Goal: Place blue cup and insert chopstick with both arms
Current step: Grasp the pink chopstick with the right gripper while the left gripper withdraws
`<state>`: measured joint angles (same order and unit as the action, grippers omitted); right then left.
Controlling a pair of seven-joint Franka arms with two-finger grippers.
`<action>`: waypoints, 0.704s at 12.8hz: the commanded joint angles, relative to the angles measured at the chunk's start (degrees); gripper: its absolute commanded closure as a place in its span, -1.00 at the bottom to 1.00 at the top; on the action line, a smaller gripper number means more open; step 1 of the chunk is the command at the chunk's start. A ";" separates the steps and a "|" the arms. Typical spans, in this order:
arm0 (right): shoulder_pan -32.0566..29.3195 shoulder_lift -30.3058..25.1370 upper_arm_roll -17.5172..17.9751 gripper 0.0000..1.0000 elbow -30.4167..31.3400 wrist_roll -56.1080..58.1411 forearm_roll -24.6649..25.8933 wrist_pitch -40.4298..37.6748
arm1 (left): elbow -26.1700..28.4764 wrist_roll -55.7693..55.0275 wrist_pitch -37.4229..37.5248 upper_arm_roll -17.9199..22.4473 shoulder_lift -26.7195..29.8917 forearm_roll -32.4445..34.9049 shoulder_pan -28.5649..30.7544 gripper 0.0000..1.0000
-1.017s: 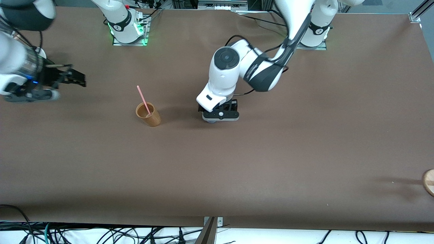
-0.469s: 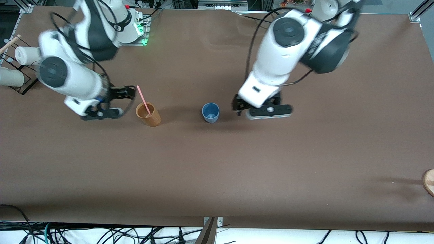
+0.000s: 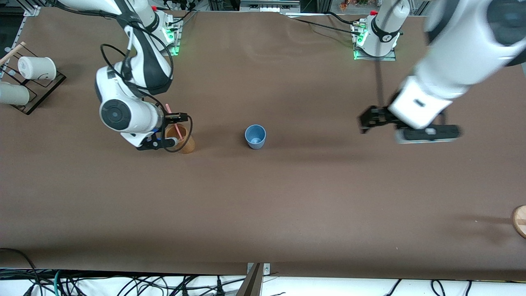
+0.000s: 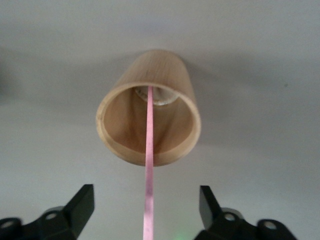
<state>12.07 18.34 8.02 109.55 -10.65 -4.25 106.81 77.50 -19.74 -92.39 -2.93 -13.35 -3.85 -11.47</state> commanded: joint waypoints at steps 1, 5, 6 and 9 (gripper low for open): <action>-0.21 -2.52 0.86 -0.26 3.30 -0.60 -0.76 0.94 | 1.96 7.15 3.78 -0.76 3.07 -1.34 5.39 -1.00; -0.21 -2.08 0.77 0.58 3.04 -0.42 -0.23 0.85 | 2.30 14.97 7.75 1.16 6.57 -0.63 9.62 -1.00; -0.21 -2.08 0.77 0.90 2.61 -0.16 -0.23 0.85 | 3.53 15.69 7.66 2.04 7.71 -0.63 9.71 -1.00; -0.30 -2.43 0.68 1.00 0.50 0.28 -0.32 -0.28 | 8.00 15.60 7.57 1.96 10.97 -0.63 9.62 -1.00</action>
<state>12.10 17.67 8.49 110.62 -10.72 -4.24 107.23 80.32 -5.62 -84.32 -0.85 -6.10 -3.90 -1.78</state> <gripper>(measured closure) 0.912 0.000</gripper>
